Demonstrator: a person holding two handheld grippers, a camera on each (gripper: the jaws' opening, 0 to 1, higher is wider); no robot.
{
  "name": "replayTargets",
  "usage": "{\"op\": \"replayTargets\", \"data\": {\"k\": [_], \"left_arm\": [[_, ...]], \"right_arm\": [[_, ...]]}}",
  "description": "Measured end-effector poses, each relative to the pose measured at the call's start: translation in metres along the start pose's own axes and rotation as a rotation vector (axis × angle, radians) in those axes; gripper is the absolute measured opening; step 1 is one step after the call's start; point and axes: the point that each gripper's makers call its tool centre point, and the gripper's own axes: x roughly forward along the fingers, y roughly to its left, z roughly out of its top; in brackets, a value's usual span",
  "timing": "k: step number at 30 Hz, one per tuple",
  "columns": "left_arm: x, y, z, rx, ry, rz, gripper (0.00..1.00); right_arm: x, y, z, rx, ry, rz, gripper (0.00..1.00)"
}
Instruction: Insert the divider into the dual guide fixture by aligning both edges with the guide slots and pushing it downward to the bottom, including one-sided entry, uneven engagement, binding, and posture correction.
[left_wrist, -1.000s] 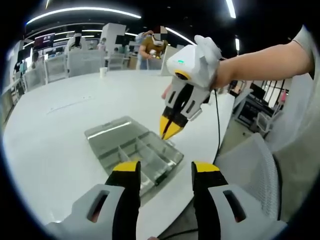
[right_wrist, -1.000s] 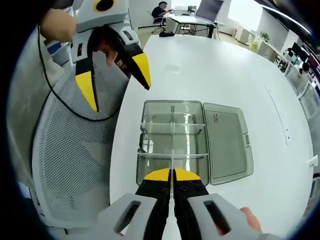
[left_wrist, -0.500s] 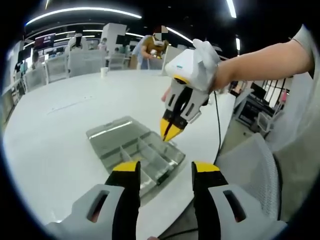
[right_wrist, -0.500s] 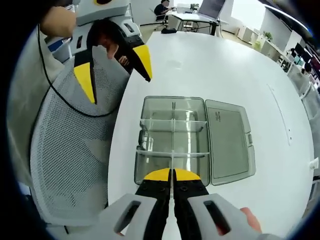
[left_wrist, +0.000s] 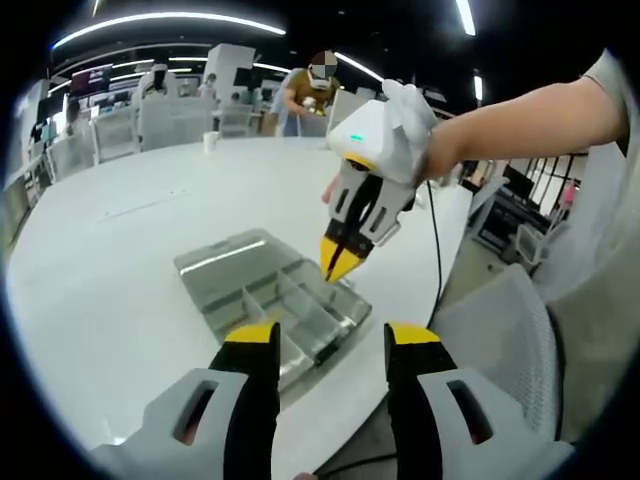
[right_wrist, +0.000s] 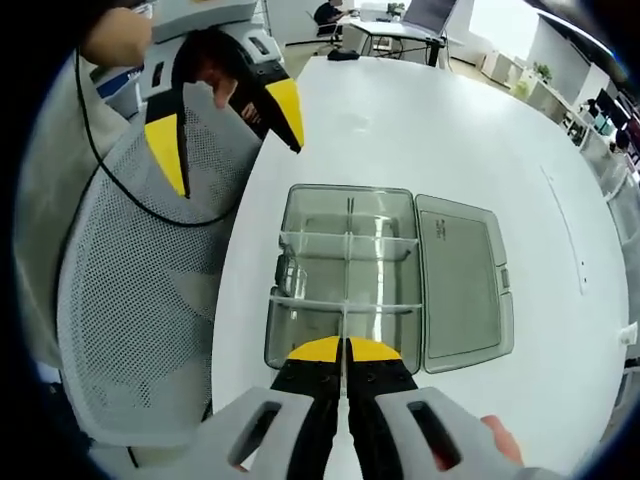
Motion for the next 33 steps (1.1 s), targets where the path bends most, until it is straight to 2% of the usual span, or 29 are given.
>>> {"op": "replayTargets", "data": {"k": [9, 19, 29, 33], "left_arm": [[-0.0014, -0.0005, -0.0004, -0.001, 0.002, 0.003, 0.40], [-0.0007, 0.0032, -0.0030, -0.004, 0.004, 0.005, 0.40], [-0.0005, 0.0034, -0.0025, -0.003, 0.003, 0.004, 0.40], [0.0000, 0.0012, -0.0009, -0.003, 0.002, 0.001, 0.40]], "right_arm": [[0.0022, -0.0010, -0.0013, -0.010, 0.003, 0.011, 0.00], [0.0056, -0.0028, -0.0039, 0.028, 0.007, 0.019, 0.00], [0.0043, -0.0029, -0.0024, 0.025, 0.017, 0.017, 0.00], [0.0034, -0.0010, -0.0020, 0.057, 0.024, 0.026, 0.00]]}}
